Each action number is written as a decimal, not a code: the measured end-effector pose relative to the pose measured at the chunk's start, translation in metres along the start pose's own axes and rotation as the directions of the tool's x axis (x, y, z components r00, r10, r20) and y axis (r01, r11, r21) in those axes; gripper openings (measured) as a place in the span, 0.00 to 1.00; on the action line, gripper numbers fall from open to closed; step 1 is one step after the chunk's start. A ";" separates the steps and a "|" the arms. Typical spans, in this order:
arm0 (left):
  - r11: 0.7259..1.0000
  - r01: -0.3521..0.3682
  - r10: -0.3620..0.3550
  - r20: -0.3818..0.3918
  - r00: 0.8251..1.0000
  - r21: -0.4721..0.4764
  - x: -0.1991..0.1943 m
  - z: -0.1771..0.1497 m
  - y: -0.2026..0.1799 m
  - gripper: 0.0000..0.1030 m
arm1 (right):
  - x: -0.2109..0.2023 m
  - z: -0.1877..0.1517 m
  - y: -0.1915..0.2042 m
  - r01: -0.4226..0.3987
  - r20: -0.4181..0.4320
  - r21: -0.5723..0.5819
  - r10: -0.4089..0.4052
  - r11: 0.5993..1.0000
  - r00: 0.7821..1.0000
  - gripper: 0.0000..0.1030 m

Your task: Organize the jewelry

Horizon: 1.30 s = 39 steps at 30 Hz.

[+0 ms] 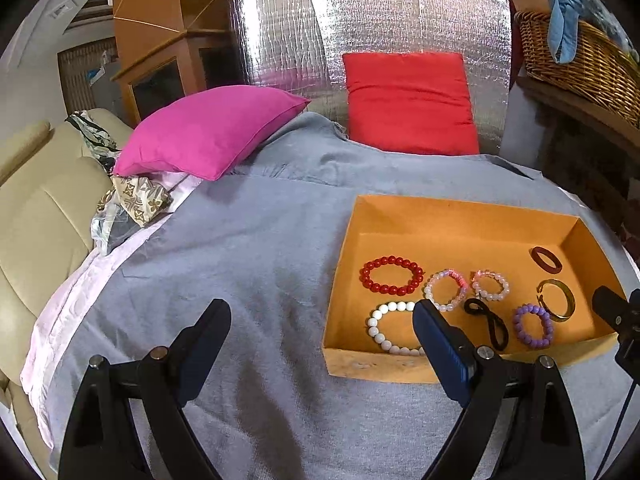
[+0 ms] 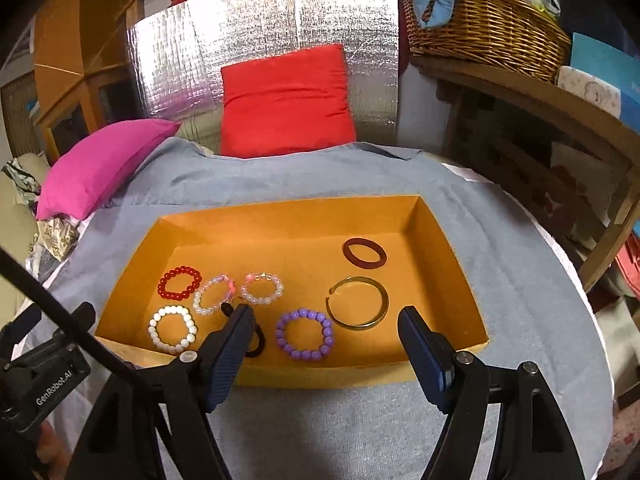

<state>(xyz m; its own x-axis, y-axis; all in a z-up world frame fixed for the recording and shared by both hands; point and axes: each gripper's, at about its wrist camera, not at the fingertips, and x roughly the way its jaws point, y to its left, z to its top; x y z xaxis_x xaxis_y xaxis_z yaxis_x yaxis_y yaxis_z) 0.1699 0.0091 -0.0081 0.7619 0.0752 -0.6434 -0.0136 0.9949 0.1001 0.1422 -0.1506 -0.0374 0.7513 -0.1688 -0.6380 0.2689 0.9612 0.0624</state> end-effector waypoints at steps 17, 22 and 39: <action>1.000 0.019 -0.019 0.016 1.000 -0.003 -0.007 0.000 0.000 0.90 | -0.001 -0.003 0.004 0.006 0.007 -0.017 -0.006 1.000 1.000 0.75; 1.000 0.026 -0.026 0.016 1.000 0.002 -0.008 0.000 -0.001 0.90 | 0.001 -0.003 0.002 0.008 0.004 -0.012 -0.008 1.000 1.000 0.75; 1.000 0.028 -0.028 0.027 0.999 -0.006 -0.011 0.000 -0.002 0.90 | 0.006 -0.003 0.000 0.014 0.001 -0.006 -0.014 1.000 1.000 0.75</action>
<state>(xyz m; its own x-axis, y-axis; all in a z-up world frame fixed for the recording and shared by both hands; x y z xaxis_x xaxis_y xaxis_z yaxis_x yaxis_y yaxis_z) 0.1614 0.0064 -0.0010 0.7791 0.0454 -0.6253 0.0038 0.9970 0.0771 0.1449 -0.1510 -0.0431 0.7481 -0.1820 -0.6381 0.2755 0.9600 0.0491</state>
